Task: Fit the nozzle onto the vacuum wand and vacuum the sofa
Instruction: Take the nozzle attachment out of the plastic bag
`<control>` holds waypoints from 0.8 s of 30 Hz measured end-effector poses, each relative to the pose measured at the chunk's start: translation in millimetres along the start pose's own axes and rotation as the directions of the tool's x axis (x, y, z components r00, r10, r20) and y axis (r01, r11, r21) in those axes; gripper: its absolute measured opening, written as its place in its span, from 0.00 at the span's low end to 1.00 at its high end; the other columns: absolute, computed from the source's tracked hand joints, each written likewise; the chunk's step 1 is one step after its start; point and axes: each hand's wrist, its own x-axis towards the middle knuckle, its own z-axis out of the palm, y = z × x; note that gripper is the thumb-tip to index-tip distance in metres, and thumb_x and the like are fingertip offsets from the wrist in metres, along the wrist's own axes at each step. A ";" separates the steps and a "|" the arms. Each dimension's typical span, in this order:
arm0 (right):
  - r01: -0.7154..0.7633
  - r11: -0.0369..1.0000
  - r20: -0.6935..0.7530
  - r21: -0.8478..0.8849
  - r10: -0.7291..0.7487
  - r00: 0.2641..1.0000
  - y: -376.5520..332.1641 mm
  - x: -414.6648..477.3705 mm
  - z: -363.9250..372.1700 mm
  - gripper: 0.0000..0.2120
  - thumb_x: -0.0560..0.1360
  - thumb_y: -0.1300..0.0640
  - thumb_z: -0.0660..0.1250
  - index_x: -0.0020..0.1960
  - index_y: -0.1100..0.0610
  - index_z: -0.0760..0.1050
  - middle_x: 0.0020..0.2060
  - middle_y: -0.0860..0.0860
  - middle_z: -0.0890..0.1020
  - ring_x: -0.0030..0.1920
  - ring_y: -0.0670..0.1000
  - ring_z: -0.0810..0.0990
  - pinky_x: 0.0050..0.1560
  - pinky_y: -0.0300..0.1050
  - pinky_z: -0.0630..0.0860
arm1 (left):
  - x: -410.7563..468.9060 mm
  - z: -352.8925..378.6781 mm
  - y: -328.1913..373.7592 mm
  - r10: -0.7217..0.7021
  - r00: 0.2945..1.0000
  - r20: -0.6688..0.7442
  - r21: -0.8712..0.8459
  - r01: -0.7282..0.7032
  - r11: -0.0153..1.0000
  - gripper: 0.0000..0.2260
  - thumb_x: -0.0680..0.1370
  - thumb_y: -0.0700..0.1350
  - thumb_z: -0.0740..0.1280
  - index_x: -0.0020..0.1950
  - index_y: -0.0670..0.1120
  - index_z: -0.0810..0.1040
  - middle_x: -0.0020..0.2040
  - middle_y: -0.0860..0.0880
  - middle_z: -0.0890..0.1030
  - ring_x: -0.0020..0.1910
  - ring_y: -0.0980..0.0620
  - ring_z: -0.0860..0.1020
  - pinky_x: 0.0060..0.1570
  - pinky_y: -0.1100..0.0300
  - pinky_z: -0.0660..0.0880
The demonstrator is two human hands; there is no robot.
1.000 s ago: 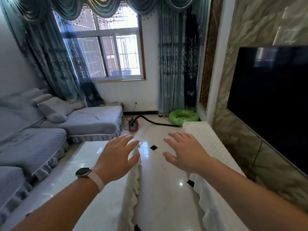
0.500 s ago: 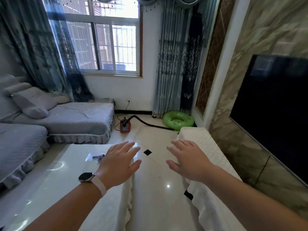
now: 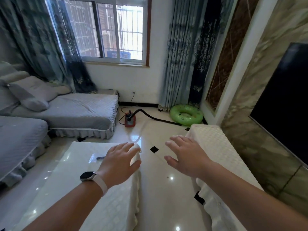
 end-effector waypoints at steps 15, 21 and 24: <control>0.179 0.972 0.063 0.151 -0.191 0.980 135.6 224.7 72.6 0.33 0.76 0.35 0.47 0.70 0.51 0.73 0.71 0.53 0.74 0.71 0.57 0.71 0.69 0.53 0.66 | 181.1 108.5 -67.5 -0.226 0.961 0.160 0.159 0.201 0.967 0.22 0.75 0.61 0.59 0.60 0.51 0.81 0.59 0.49 0.83 0.58 0.45 0.81 0.55 0.49 0.78; 0.267 0.953 0.082 0.143 -0.280 0.956 179.3 303.4 96.2 0.33 0.76 0.34 0.46 0.71 0.51 0.72 0.71 0.53 0.73 0.71 0.57 0.71 0.70 0.53 0.66 | 231.4 139.7 -86.3 -0.315 0.932 0.178 0.164 0.288 0.944 0.22 0.75 0.61 0.59 0.61 0.51 0.81 0.60 0.49 0.82 0.60 0.45 0.80 0.57 0.49 0.77; 0.315 0.937 0.072 0.153 -0.328 0.942 179.6 334.5 105.0 0.29 0.79 0.36 0.52 0.72 0.50 0.71 0.72 0.53 0.72 0.72 0.57 0.69 0.71 0.52 0.64 | 241.9 149.1 -103.8 -0.368 0.912 0.181 0.181 0.337 0.924 0.21 0.76 0.61 0.60 0.61 0.51 0.80 0.61 0.50 0.82 0.59 0.46 0.80 0.56 0.50 0.77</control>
